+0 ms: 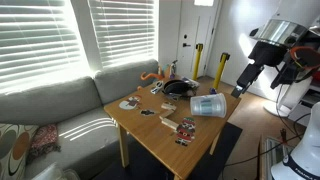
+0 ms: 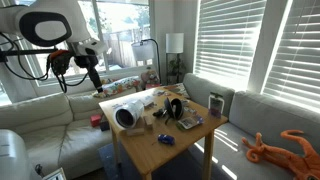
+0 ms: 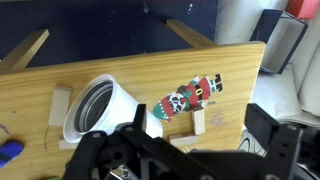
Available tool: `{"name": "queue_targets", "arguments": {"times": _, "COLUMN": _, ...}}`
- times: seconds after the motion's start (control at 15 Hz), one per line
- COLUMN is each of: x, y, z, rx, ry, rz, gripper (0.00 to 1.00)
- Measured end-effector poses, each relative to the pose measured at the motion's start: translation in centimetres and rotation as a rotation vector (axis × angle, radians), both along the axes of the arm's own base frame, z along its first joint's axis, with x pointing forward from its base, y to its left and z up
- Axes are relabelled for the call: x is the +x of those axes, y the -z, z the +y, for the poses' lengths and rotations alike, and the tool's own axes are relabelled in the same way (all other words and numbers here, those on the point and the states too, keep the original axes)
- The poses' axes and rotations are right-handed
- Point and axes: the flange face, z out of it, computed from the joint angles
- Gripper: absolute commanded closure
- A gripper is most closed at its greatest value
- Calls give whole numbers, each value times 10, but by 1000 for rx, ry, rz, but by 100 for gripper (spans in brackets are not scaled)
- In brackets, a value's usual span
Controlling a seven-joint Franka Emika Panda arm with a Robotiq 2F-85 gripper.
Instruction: Set the cup upright on the table
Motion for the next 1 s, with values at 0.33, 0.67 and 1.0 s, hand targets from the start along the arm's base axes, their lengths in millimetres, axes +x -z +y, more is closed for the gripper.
{"name": "queue_targets", "arguments": {"times": 0.33, "x": 0, "y": -1, "z": 0, "rx": 0, "ry": 0, "rz": -2, "gripper": 0}}
{"name": "queue_targets", "arguments": {"times": 0.67, "x": 7, "y": -9, "z": -11, "rx": -8, "ry": 62, "rz": -74, "gripper": 0}}
{"name": "queue_targets", "arguments": {"times": 1.0, "x": 11, "y": -16, "z": -55, "rx": 31, "ry": 294, "rz": -144, "gripper": 0}}
